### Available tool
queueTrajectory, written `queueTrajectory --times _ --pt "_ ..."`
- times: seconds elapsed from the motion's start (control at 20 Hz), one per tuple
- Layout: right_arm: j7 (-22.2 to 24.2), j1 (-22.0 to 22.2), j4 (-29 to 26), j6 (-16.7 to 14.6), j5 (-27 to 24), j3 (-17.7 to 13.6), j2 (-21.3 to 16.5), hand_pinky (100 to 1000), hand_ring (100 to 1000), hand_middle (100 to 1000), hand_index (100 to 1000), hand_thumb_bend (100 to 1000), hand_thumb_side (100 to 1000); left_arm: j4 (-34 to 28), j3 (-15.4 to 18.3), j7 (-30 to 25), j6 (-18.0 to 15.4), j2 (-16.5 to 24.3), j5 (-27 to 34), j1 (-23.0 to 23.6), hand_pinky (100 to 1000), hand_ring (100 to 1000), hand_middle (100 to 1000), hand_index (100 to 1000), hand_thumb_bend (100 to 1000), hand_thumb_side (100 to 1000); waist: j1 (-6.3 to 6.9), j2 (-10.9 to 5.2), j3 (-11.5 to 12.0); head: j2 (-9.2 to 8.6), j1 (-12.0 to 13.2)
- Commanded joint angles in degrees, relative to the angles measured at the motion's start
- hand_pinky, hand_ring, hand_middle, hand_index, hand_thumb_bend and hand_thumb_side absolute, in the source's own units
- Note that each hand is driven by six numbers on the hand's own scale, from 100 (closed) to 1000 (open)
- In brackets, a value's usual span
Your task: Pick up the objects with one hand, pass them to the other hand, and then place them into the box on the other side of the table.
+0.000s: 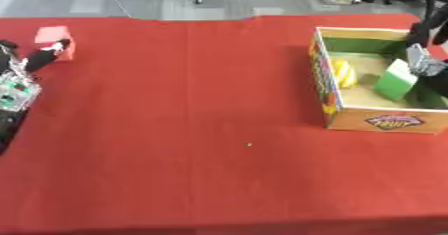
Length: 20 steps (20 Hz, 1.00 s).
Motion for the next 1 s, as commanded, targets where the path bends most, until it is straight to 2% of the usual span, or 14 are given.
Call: queueTrajectory --times 0.05,0.25,0.4,0.5,0.6,0.75,0.8,0.85,0.9,1.0 --pt "0.4 -1.0 -1.2 -0.2 -0.6 0.0 -0.5 676 396 445 927 100 177 0.0 0.6 3.5 0.8 1.1 0.8 -1.7 770 692 629 723 937 550 -0.92 0.52 -0.4 -0.13 1.0" --pt "0.7 -1.0 -1.2 -0.2 -0.9 0.3 0.1 675 392 440 924 100 185 0.0 0.8 6.5 0.5 1.3 1.5 -2.3 756 673 607 698 884 540 -1.18 1.28 -1.1 -0.13 2.1" --pt "0.9 -1.0 -1.2 -0.1 -1.0 0.3 0.4 674 390 439 923 100 190 0.0 0.8 8.1 0.3 1.5 1.8 -2.6 738 643 559 650 738 484 -1.27 1.58 -1.4 -0.13 2.3" --pt "0.9 -0.9 -1.2 0.0 -1.0 0.3 0.5 674 389 438 922 100 190 -0.4 0.8 8.9 -0.1 1.5 2.1 -2.6 714 599 510 599 595 399 -1.25 1.65 -1.5 -0.13 2.3" --pt "0.8 -0.8 -1.2 0.1 -1.1 0.3 0.6 673 388 438 922 100 194 -1.0 0.8 10.0 -0.6 1.5 2.6 -2.5 684 538 439 522 429 255 -1.18 1.65 -1.4 -0.13 2.2" --pt "0.8 -0.6 -1.2 0.2 -1.2 0.3 0.5 673 388 438 921 100 195 -1.9 0.7 11.5 -1.4 1.6 3.7 -2.3 657 492 378 463 244 103 -1.07 1.55 -1.2 -0.13 2.1" --pt "0.8 -0.6 -1.2 0.3 -1.2 0.3 0.5 673 388 438 921 100 196 -2.3 0.6 11.9 -1.7 1.7 4.1 -2.2 653 486 365 451 214 100 -1.02 1.44 -1.2 -0.13 2.1" --pt "0.8 -0.5 -1.2 0.3 -1.2 0.2 0.5 673 388 438 921 100 204 -2.7 0.5 12.3 -1.9 1.9 4.4 -2.1 650 482 358 444 105 200 -0.96 1.33 -1.1 -0.13 2.0" --pt "0.8 -0.3 -1.2 0.3 -1.2 0.2 0.4 672 388 438 920 100 198 -3.2 0.3 12.5 -2.1 2.1 4.6 -2.0 649 480 352 440 179 100 -0.88 1.18 -1.0 -0.13 1.9" --pt "0.8 -0.1 -1.2 0.4 -1.2 0.1 0.3 672 387 437 920 100 199 -4.7 -0.3 12.4 -2.6 2.8 5.0 -1.9 647 477 347 435 161 100 -0.72 0.94 -0.8 -0.13 1.7"
